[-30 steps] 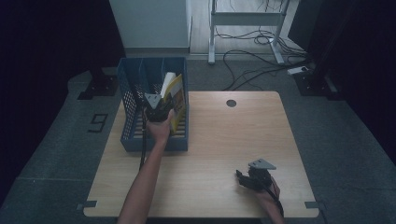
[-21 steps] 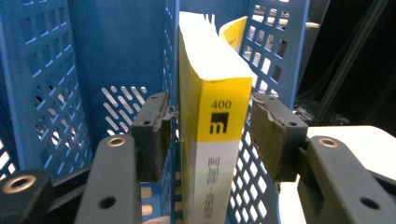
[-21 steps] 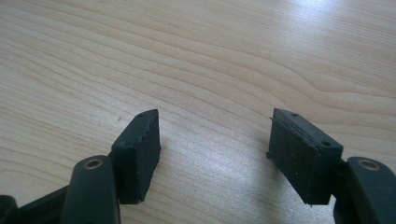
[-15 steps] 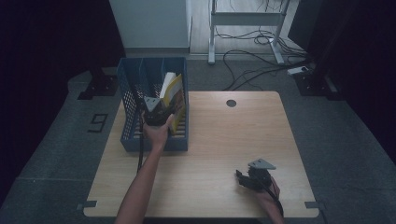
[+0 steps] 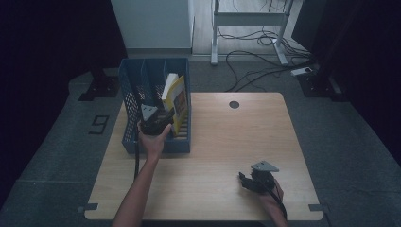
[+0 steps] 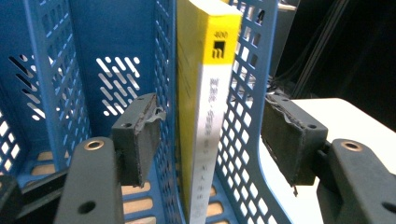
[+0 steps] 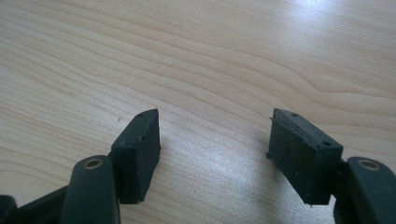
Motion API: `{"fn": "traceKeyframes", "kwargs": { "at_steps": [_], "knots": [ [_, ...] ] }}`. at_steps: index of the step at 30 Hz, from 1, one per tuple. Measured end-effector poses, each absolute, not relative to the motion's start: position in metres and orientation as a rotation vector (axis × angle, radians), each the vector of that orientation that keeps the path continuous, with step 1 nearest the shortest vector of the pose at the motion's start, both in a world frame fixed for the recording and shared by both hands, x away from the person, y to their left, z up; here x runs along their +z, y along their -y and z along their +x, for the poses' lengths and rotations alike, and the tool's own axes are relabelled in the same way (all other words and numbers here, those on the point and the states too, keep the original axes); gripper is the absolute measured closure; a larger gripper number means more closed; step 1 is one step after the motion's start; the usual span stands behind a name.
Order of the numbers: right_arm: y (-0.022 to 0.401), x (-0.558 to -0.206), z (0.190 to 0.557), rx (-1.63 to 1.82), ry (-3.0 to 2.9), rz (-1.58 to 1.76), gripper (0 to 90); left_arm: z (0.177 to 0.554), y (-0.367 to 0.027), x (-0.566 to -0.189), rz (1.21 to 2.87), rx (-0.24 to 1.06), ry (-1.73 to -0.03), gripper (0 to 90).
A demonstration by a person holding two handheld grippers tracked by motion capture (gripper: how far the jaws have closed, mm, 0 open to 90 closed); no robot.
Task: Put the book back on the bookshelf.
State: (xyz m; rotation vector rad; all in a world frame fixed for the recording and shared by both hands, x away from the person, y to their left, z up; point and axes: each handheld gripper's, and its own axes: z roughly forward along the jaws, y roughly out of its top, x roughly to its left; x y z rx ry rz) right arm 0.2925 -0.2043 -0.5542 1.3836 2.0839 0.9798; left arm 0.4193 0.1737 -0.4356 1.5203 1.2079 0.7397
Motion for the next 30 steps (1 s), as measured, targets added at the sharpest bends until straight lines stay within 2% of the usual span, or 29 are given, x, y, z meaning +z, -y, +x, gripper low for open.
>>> {"fn": "traceKeyframes", "kwargs": {
  "at_steps": [16,30],
  "knots": [
    [0.204,-0.554,0.293,0.979,-2.079,1.388,33.1,0.383,-0.175,-0.451,1.589,0.651,-1.149,37.6],
    [0.204,-0.554,0.294,0.979,-2.081,1.386,33.0,0.335,-0.174,-0.473,1.704,0.505,-1.076,37.2]
  ]
}}
